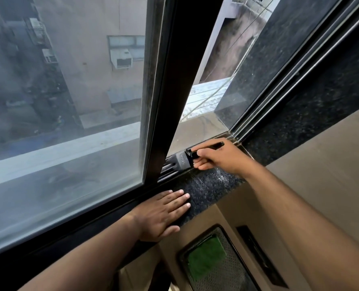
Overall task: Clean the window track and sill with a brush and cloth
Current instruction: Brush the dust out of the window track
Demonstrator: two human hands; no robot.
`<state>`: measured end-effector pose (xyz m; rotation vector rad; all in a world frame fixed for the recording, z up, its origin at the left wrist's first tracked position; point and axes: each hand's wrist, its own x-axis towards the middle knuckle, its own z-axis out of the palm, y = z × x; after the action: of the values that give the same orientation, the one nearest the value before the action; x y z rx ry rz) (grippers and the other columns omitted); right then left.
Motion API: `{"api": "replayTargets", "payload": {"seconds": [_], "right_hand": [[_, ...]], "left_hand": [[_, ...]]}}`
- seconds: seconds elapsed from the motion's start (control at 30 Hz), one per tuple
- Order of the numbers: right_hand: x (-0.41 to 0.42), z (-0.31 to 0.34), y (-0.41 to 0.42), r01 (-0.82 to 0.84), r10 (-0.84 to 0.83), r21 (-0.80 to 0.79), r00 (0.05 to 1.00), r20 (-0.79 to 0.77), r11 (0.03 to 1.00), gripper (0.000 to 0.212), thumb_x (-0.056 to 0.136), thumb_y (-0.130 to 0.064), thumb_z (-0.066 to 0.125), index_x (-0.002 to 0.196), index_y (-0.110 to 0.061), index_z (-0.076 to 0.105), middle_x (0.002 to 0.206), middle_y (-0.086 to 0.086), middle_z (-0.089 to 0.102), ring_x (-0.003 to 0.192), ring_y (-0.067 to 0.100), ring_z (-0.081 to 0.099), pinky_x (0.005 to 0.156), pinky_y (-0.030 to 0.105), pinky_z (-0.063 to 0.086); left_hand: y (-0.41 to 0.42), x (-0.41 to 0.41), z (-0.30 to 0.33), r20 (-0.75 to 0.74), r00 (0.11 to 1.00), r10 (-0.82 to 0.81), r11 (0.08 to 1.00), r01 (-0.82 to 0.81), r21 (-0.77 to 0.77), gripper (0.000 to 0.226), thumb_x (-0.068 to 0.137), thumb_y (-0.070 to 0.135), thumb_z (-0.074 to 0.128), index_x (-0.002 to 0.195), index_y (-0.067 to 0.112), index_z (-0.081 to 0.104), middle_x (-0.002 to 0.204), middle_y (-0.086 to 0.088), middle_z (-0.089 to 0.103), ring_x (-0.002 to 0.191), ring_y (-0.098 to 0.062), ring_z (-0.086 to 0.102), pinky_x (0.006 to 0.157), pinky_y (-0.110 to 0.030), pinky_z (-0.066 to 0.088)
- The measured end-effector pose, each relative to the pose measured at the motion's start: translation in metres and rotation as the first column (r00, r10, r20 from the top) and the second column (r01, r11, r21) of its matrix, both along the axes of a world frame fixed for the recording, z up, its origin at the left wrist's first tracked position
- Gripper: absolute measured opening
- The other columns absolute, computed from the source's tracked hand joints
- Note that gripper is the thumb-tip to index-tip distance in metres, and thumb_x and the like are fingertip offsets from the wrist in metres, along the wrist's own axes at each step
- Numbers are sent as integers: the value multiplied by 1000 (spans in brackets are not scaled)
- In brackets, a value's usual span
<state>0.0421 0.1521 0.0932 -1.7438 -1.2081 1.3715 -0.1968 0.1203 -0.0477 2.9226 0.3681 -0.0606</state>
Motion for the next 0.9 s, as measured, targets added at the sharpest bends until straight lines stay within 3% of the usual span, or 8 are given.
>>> {"api": "replayTargets", "payload": {"seconds": [0.17, 0.27, 0.33, 0.5, 0.57, 0.63, 0.8, 0.9], "right_hand": [[27, 1, 2, 160, -166, 43, 931, 326, 986, 21, 94, -9, 60, 111, -1, 70, 85, 15, 75, 76, 26, 74, 67, 35, 63], [65, 10, 9, 10, -165, 176, 404, 900, 984, 23, 94, -19, 51, 97, -6, 71, 94, 16, 70, 71, 33, 58, 64, 34, 50], [68, 10, 8, -27, -160, 175, 287, 944, 984, 26, 95, -19, 48, 100, -8, 71, 99, 16, 70, 73, 30, 54, 64, 31, 44], [23, -1, 0, 95, -107, 58, 959, 264, 994, 24, 96, -8, 57, 116, 0, 69, 89, 17, 76, 79, 28, 73, 66, 30, 61], [22, 5, -1, 93, -99, -58, 989, -112, 994, 23, 96, -6, 57, 115, 3, 67, 88, 26, 75, 85, 34, 75, 66, 30, 63], [31, 7, 2, 133, -130, -61, 990, 44, 989, 19, 96, -9, 59, 110, -1, 69, 89, 26, 75, 83, 33, 75, 67, 33, 63], [73, 19, 23, 15, -107, 107, 255, 961, 994, 22, 93, -20, 49, 87, -11, 68, 90, 18, 68, 65, 27, 47, 62, 34, 43], [49, 16, 28, -63, 26, -12, 234, 972, 998, 25, 93, -20, 46, 88, -8, 68, 90, 16, 68, 68, 26, 50, 62, 28, 42]], "left_hand": [[0, -1, 1, 7, 1000, 12, 1000, -12, -2, 68, 100, 55, 17, 156, 17, 7, 164, -7, -2, 150, -23, -11, 122, -43, -4], [0, -1, -1, 16, 1000, 23, 1000, -23, -9, 68, 100, 55, 18, 156, 18, 9, 164, -7, 0, 150, -23, -10, 122, -44, -3], [0, -2, -3, 31, 999, 29, 999, -29, -13, 68, 100, 56, 19, 156, 18, 11, 164, -7, 2, 151, -24, -8, 122, -44, -1], [1, -2, -6, 59, 998, 32, 999, -31, -15, 68, 100, 56, 20, 155, 18, 13, 164, -8, 5, 151, -24, -6, 122, -44, -1], [1, -2, -6, 65, 997, 31, 999, -30, -23, 68, 100, 56, 20, 155, 18, 13, 164, -8, 5, 151, -24, -6, 121, -45, -1], [1, -3, -5, 72, 997, 29, 1000, -28, -11, 68, 100, 56, 21, 155, 17, 15, 163, -9, 6, 151, -25, -4, 121, -46, -1], [1, -2, -2, 75, 997, 31, 1000, -30, -4, 67, 100, 55, 24, 155, 16, 17, 163, -9, 7, 150, -25, -4, 120, -46, -4], [1, -3, -2, 83, 996, 37, 999, -37, -8, 67, 100, 55, 25, 155, 17, 18, 163, -9, 8, 150, -26, -2, 120, -48, -2]]}}
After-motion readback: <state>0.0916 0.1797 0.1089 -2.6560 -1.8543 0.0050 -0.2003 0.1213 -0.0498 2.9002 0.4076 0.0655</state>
